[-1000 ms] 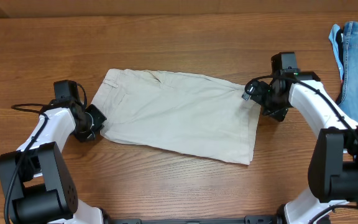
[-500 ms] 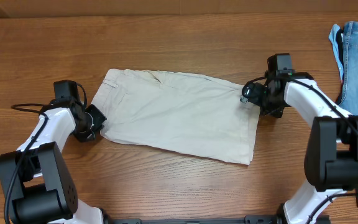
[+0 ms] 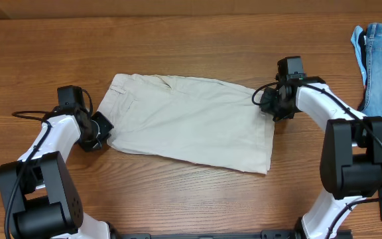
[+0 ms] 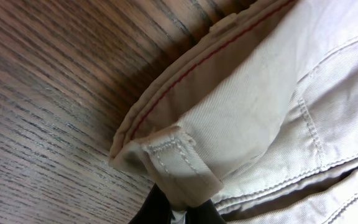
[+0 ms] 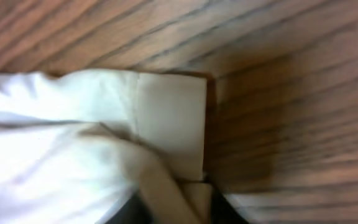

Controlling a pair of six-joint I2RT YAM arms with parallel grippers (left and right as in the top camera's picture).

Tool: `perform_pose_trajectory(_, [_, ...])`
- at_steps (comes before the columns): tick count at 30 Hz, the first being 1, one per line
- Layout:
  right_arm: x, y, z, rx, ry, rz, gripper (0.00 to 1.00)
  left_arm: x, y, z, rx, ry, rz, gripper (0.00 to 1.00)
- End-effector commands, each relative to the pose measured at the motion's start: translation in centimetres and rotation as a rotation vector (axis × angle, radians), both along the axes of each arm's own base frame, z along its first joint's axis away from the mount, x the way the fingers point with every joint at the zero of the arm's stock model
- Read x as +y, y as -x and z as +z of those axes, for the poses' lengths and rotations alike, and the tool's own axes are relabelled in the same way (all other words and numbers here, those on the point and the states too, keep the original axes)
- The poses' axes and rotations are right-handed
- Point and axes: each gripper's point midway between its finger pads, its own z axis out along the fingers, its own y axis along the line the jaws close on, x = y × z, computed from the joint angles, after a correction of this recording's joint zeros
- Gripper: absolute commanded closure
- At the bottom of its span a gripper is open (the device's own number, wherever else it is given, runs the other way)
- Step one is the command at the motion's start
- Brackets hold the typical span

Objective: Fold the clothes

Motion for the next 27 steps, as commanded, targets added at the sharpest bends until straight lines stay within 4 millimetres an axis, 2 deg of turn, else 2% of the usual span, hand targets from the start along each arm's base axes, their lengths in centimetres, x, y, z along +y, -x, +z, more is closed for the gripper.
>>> perform_pose_trajectory(1, [0.7,0.7,-2.1,0.046,-0.025,-0.019,0.96,-0.1,-0.3,0.0,0.001,0.03,0.018,0.95])
perform_pose_trajectory(3, [0.8,-0.4,-1.9,-0.001,-0.032,-0.027,0.96,-0.2,-0.2,0.0,0.006,0.036,0.024,0.89])
perform_pose_trajectory(7, [1.0,-3.1,-1.0,-0.116,-0.043,-0.028,0.96,-1.3,0.1,0.1,0.013,0.104,0.034,0.96])
perform_pose_trajectory(13, [1.2,-7.4,1.1,-0.309,-0.063,-0.036,0.96,-3.8,-0.2,0.8,0.005,0.258,0.061,0.96])
perform_pose_trajectory(18, [1.5,-10.5,2.7,-0.442,-0.124,-0.13,0.96,-4.8,-0.6,0.8,0.005,0.251,0.075,0.96])
perform_pose_trajectory(24, [1.6,-11.7,3.9,-0.48,-0.137,-0.136,0.96,-5.3,-1.2,0.5,-0.013,0.171,0.034,0.96])
perform_pose_trajectory(25, [1.6,-11.7,4.1,-0.476,-0.137,-0.136,0.95,-5.2,-1.3,0.4,-0.014,0.153,0.03,0.95])
perform_pose_trajectory(26, [1.6,-11.7,4.1,-0.468,-0.136,-0.136,0.86,-5.1,-1.3,0.3,-0.012,0.132,0.029,0.92])
perform_pose_trajectory(27, [1.6,-11.7,4.2,-0.459,-0.134,-0.136,0.67,-4.9,-1.2,0.2,-0.01,0.116,0.029,0.88])
